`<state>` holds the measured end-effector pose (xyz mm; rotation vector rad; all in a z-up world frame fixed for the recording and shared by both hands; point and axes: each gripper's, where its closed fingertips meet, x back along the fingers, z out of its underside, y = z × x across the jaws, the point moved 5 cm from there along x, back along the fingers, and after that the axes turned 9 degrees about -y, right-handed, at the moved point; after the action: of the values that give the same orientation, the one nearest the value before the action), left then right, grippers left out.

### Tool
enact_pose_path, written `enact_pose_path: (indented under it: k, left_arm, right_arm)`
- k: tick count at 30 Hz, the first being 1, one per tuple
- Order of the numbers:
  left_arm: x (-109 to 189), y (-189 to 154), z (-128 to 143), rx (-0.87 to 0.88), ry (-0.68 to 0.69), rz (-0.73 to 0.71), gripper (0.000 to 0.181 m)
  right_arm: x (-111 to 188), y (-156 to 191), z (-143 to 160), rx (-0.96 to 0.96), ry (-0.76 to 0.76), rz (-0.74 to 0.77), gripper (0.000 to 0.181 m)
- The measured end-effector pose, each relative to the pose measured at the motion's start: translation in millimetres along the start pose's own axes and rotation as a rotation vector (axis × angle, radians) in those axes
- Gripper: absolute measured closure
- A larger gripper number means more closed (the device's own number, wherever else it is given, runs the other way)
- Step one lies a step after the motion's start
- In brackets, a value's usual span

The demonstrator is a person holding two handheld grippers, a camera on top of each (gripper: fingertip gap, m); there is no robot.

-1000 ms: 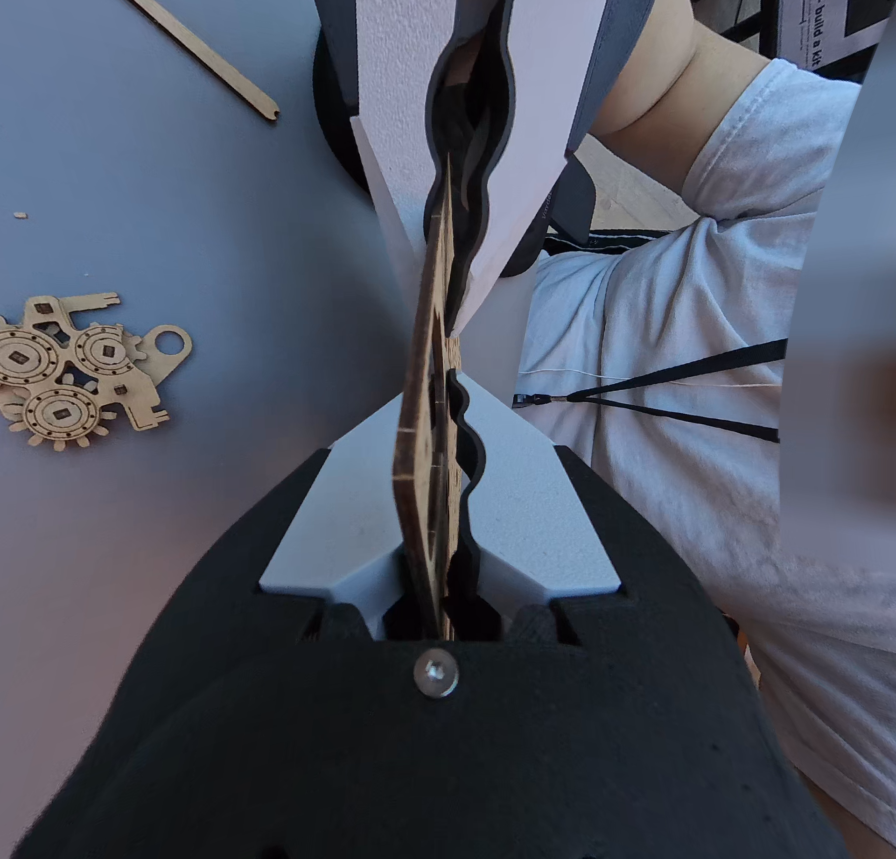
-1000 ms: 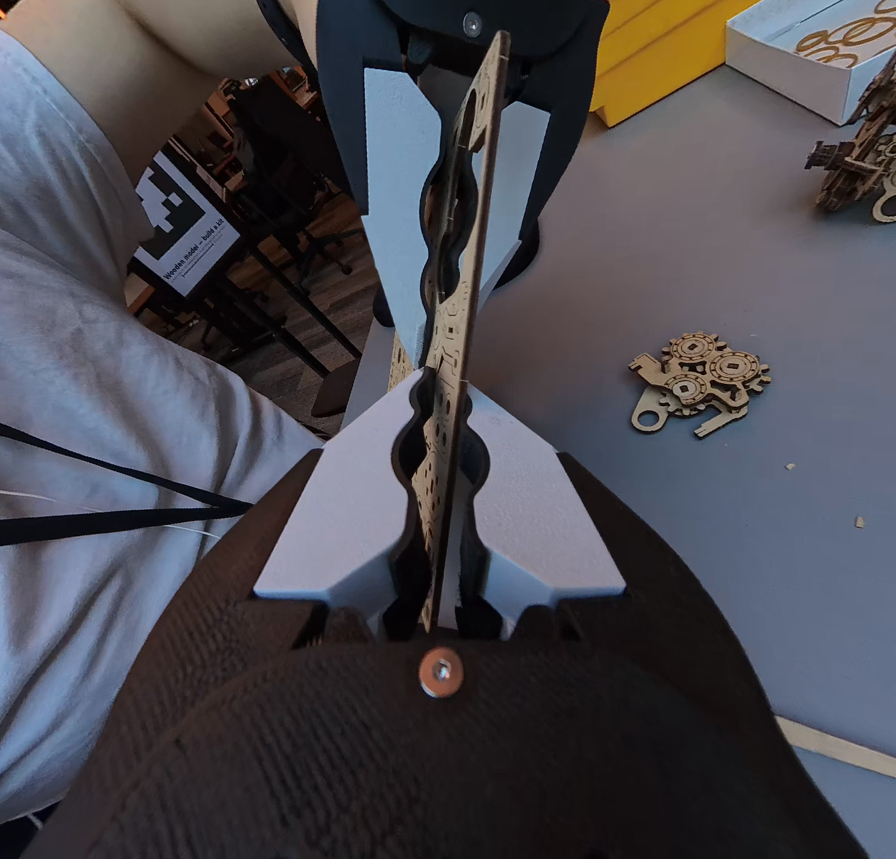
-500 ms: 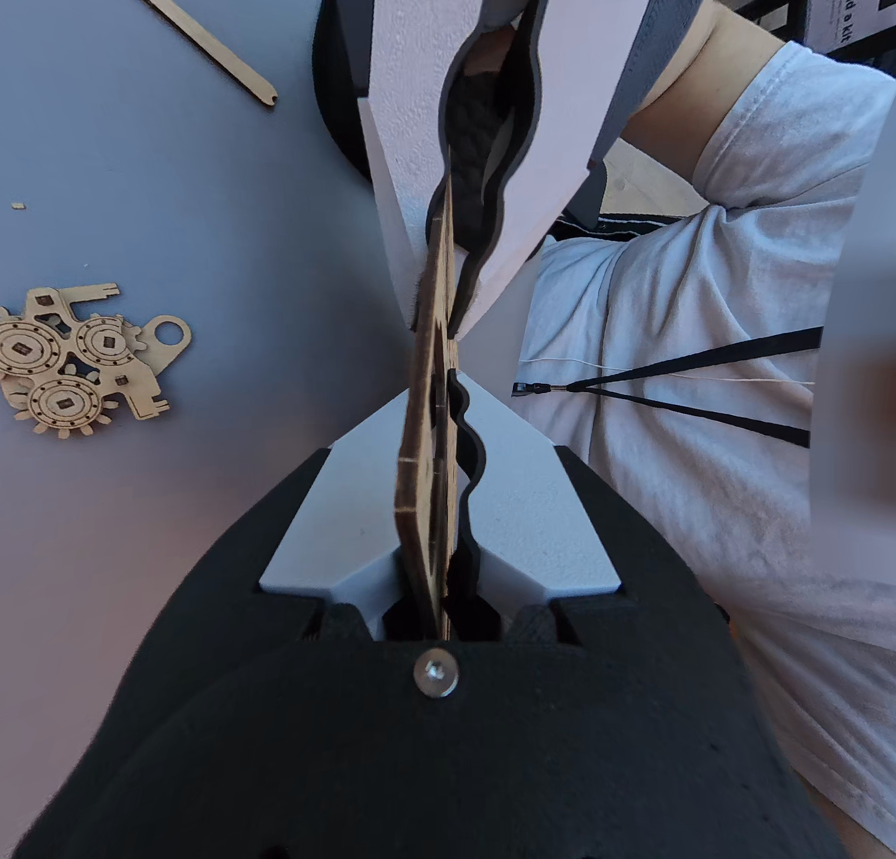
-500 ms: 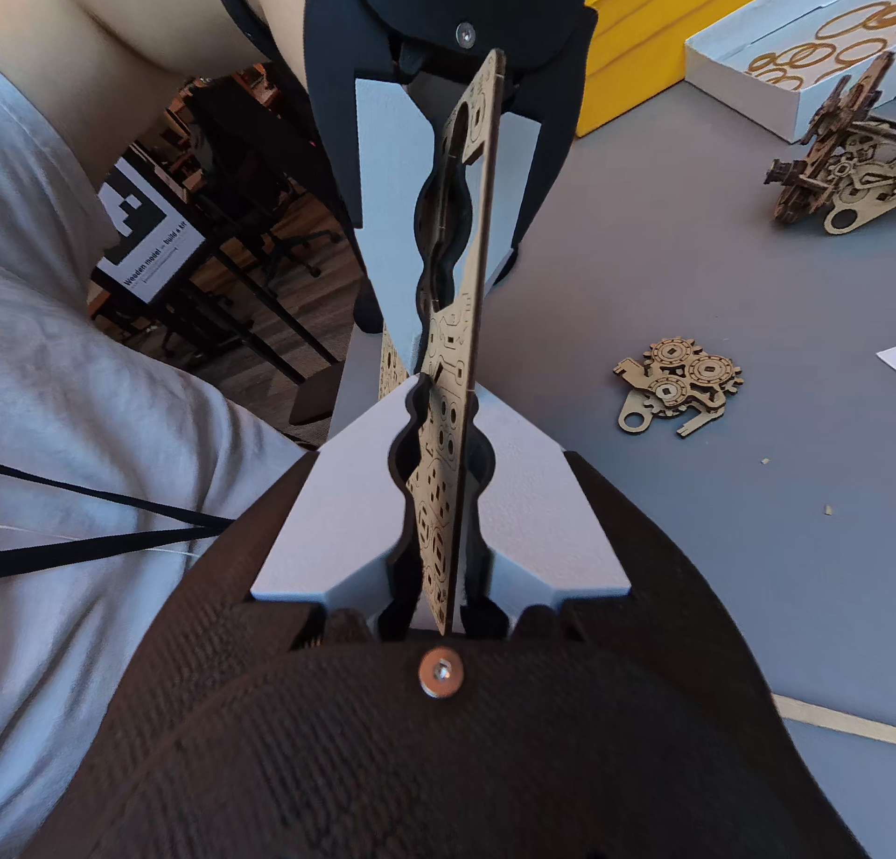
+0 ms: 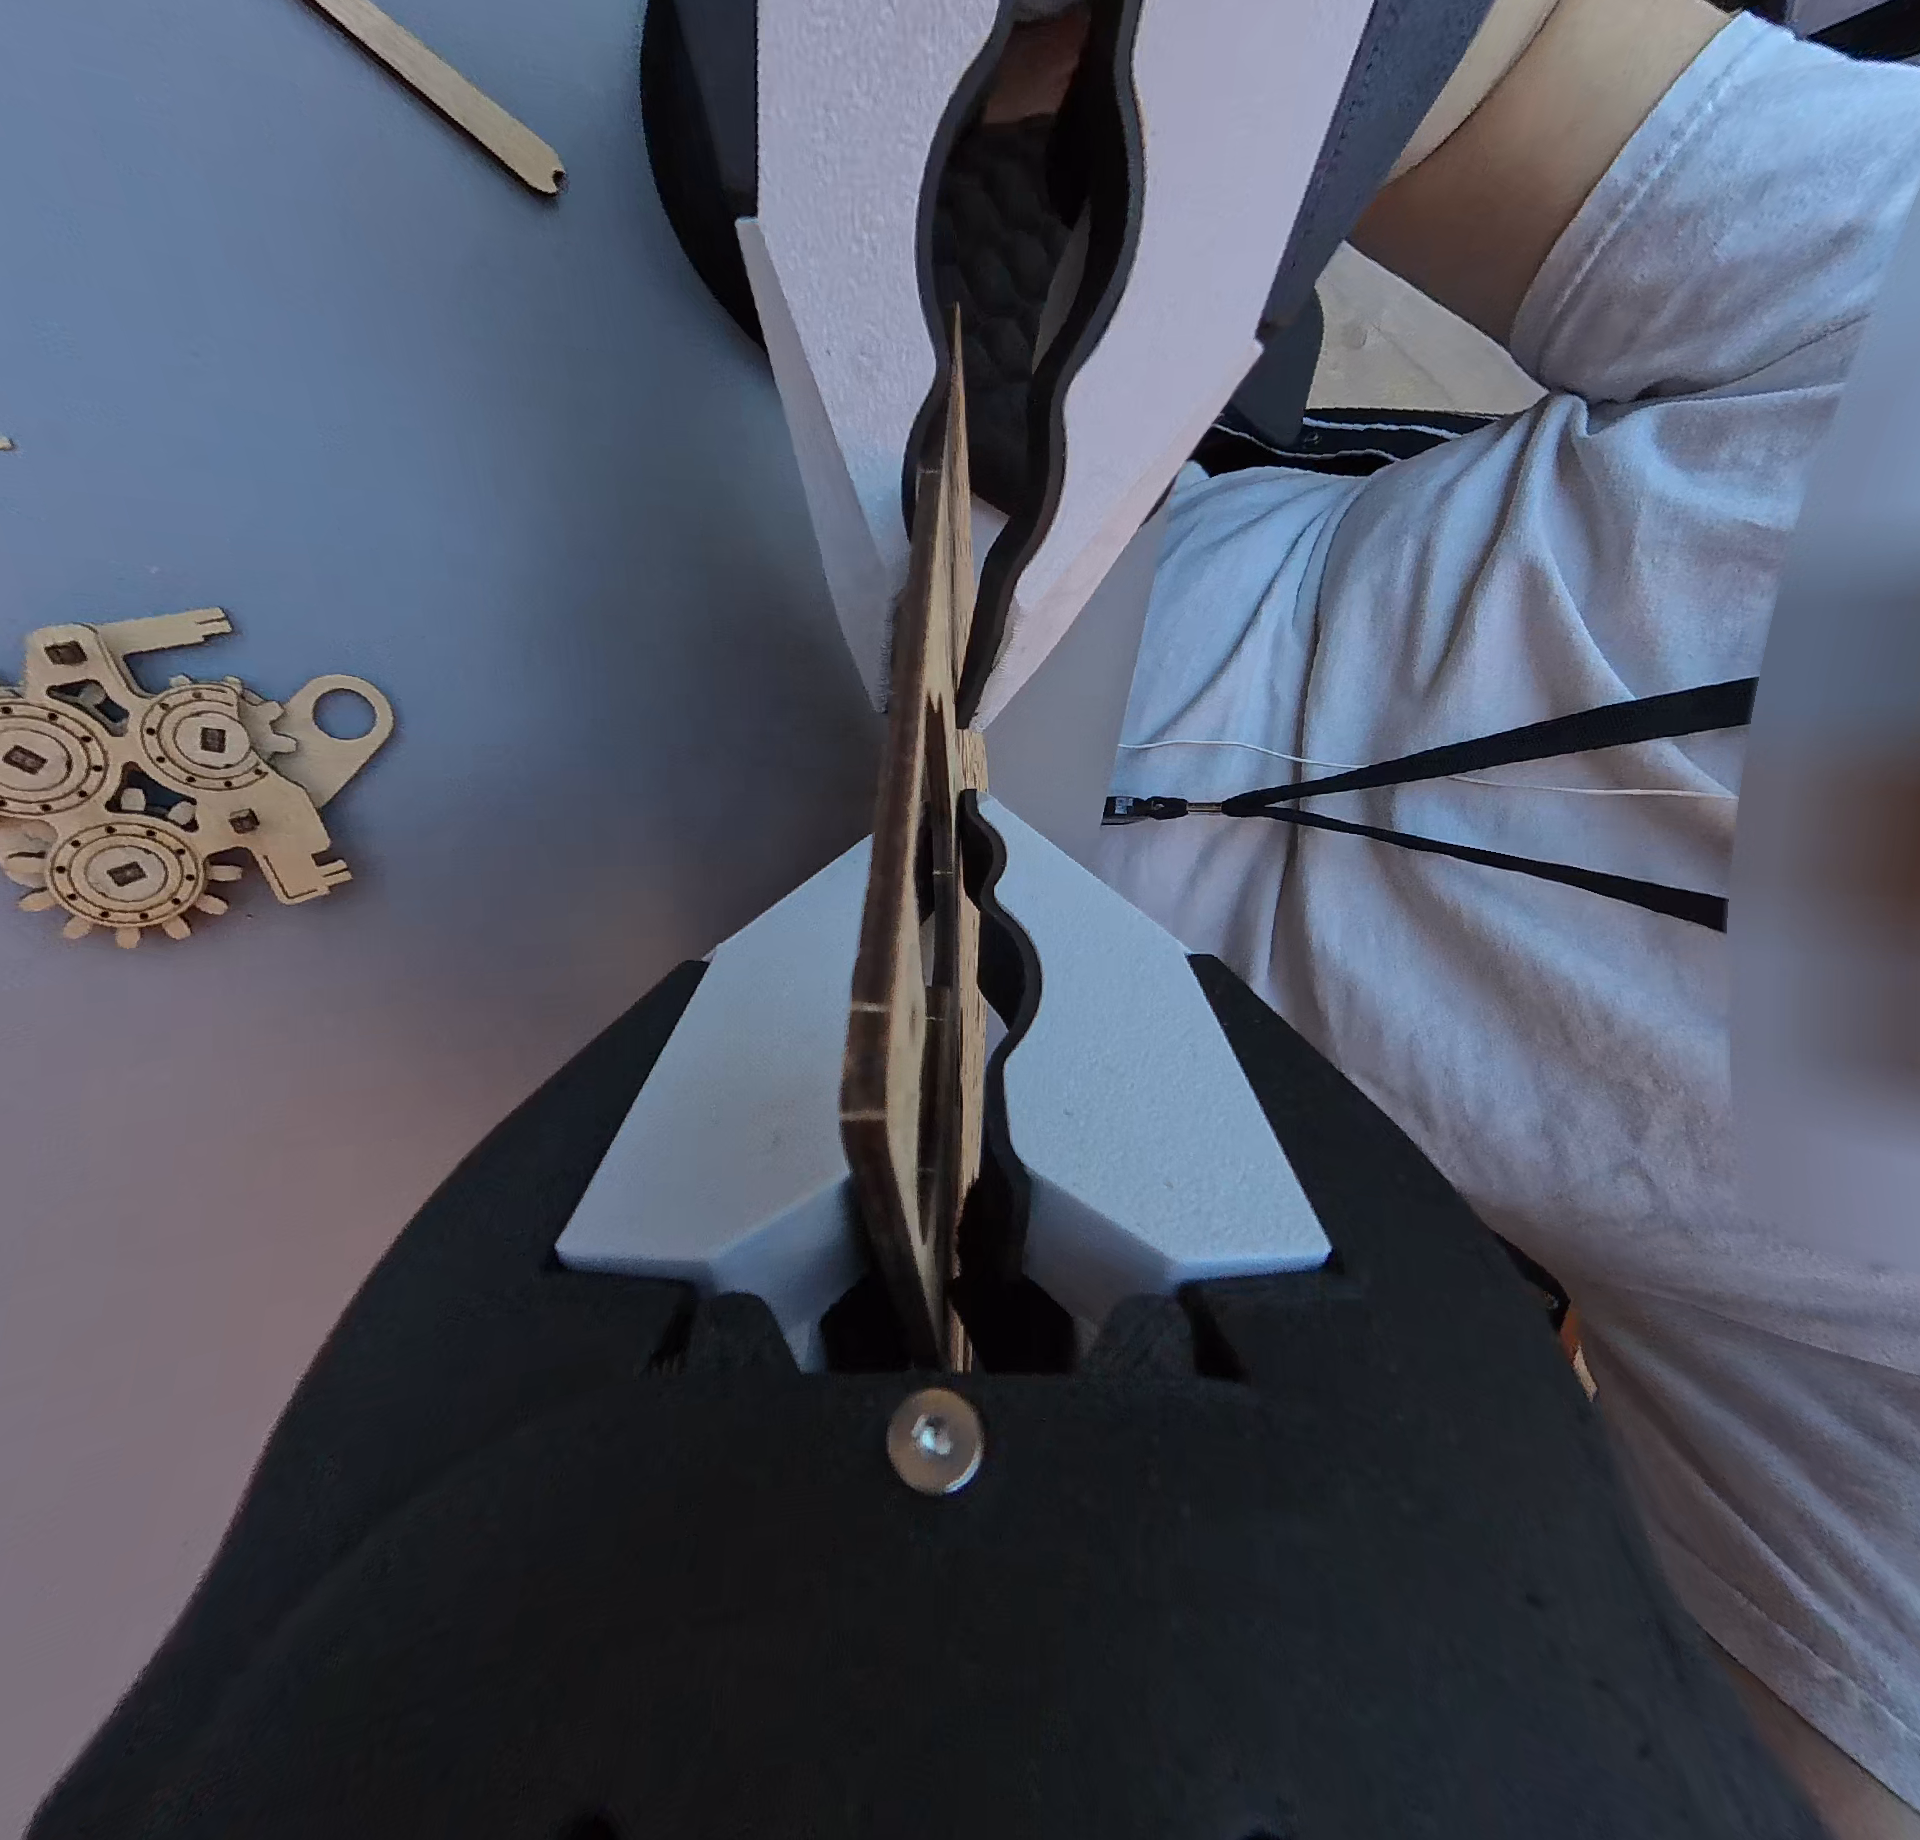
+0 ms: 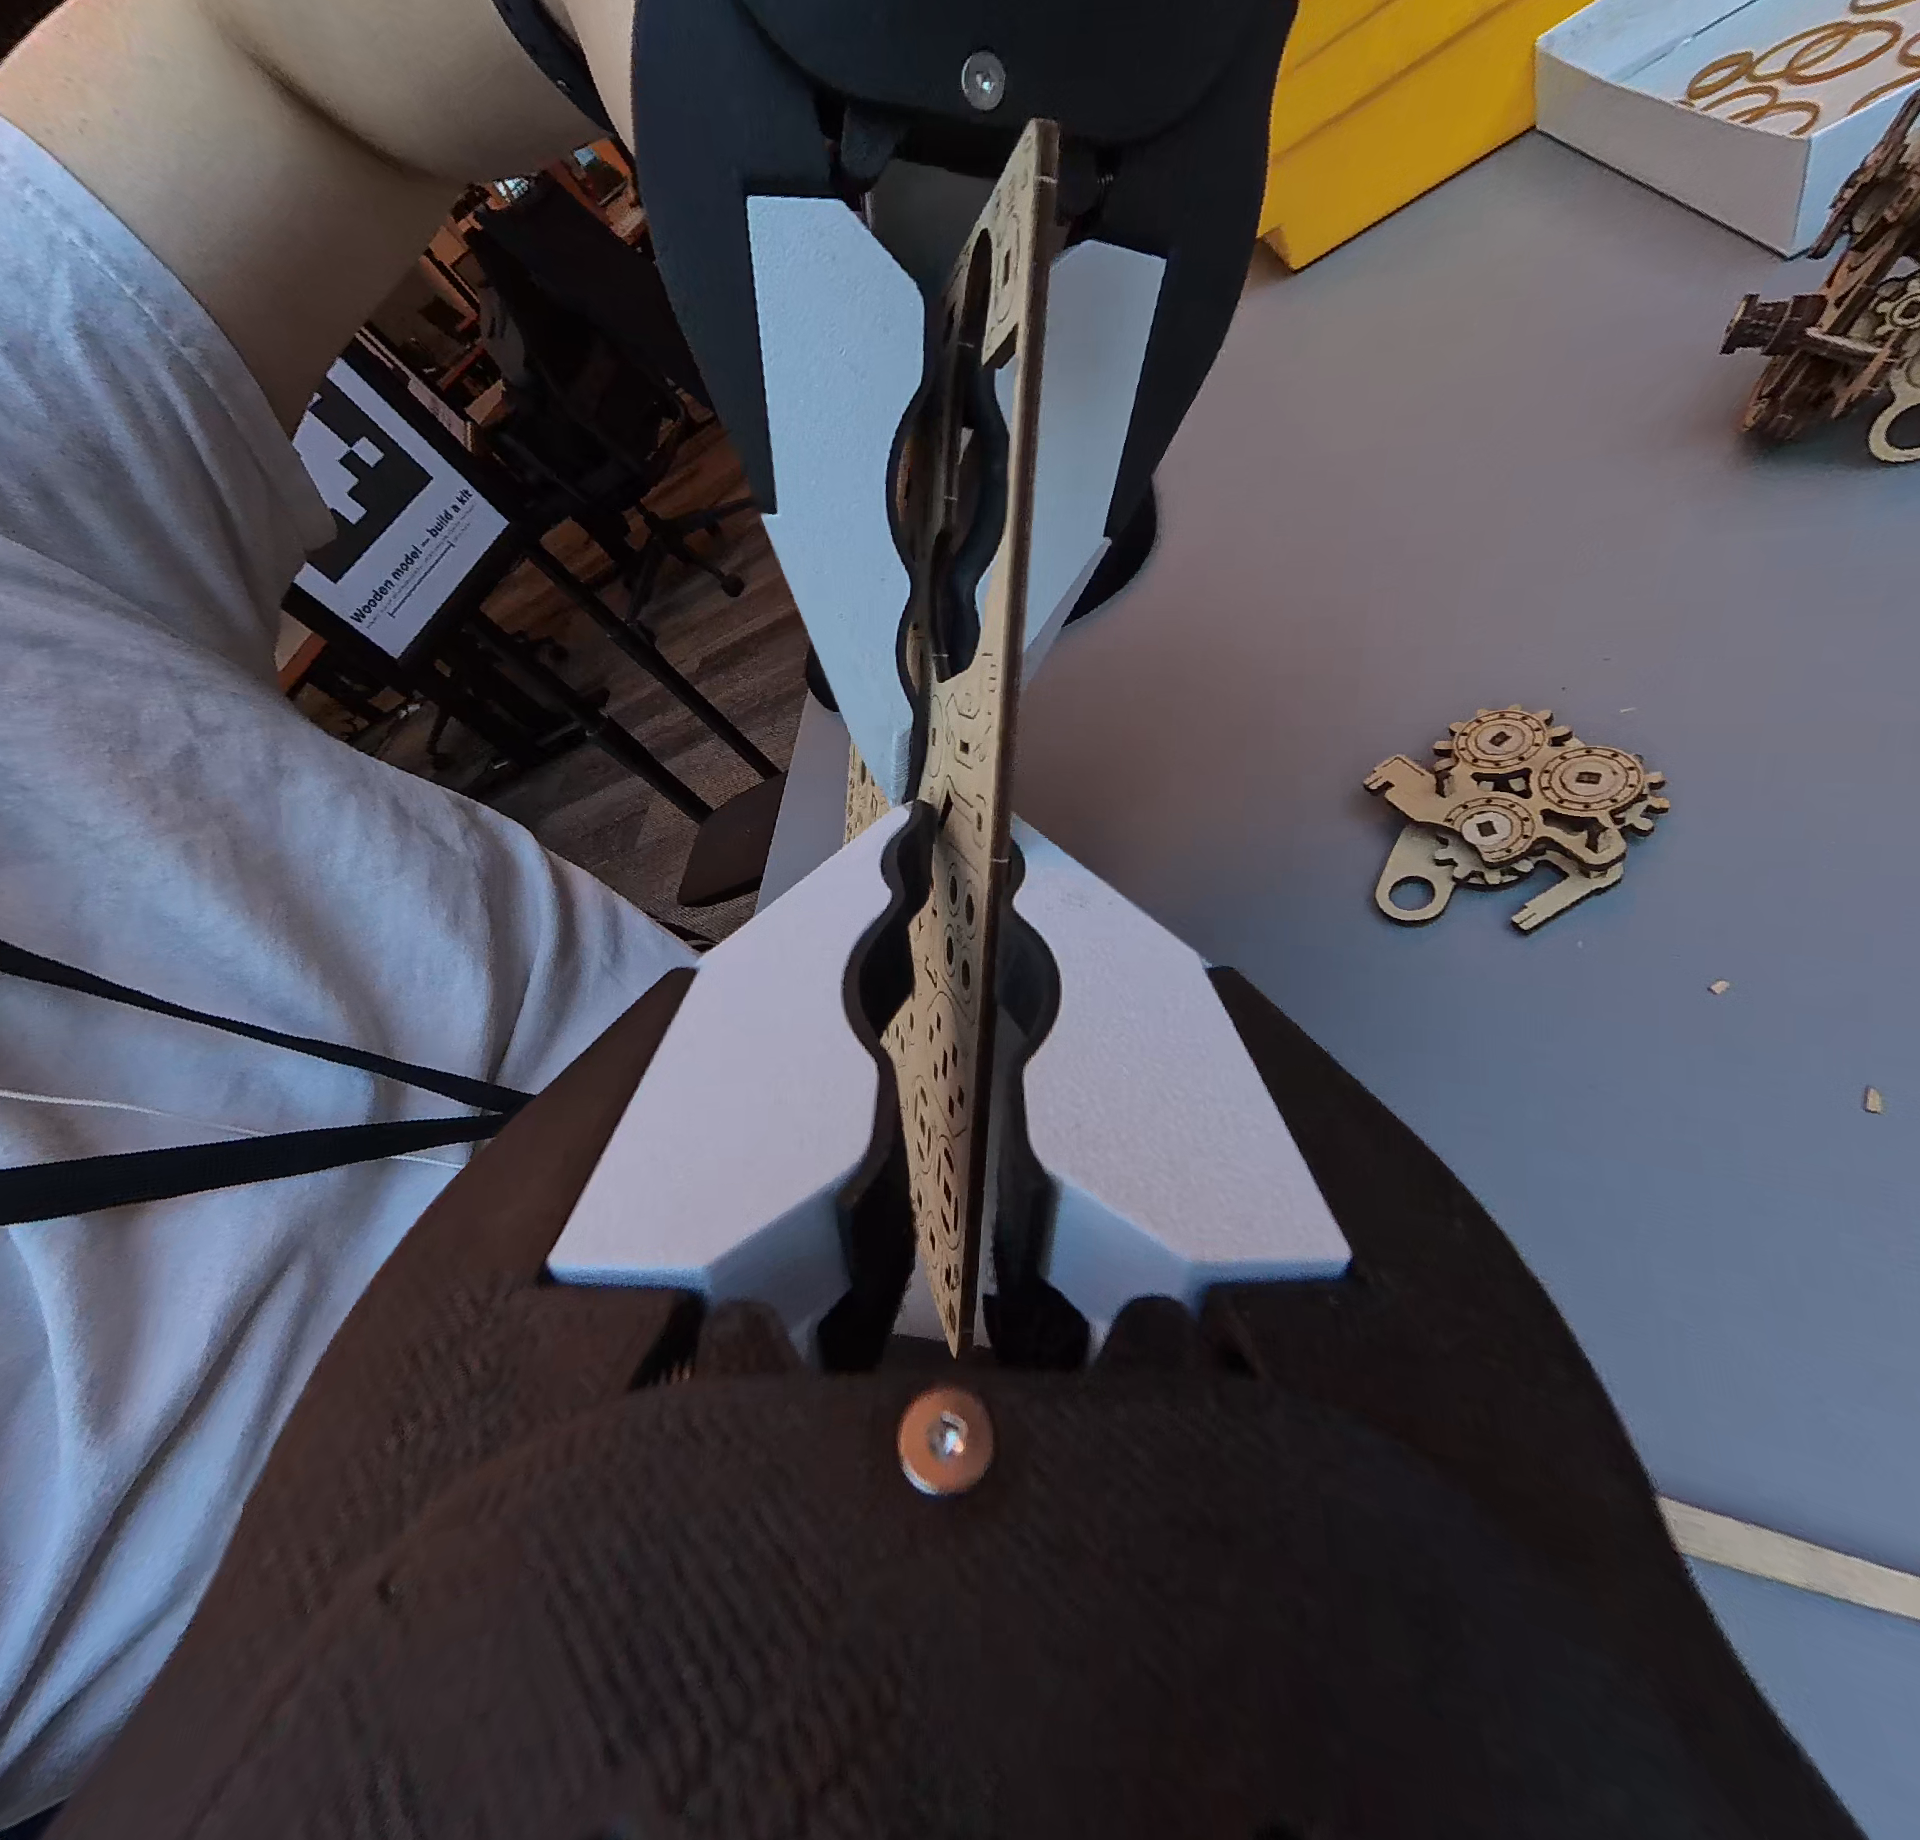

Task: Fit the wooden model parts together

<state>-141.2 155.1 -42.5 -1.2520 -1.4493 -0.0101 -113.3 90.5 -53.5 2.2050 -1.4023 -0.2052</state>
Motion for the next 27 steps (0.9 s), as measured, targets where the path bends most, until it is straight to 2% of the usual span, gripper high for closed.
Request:
enact_pose_path:
  k: [22,27]
  left_arm:
    - [0.0,0.1,-0.8,-0.002,0.052,-0.115,0.180]
    - [0.3,-1.0,-0.7,-0.005,0.059,-0.074,0.180]
  right_arm:
    - [-1.9,-2.4,1.7,0.122,0.056,0.115,0.171]
    - [-2.2,-0.6,1.3,0.084,0.020,0.055,0.170]
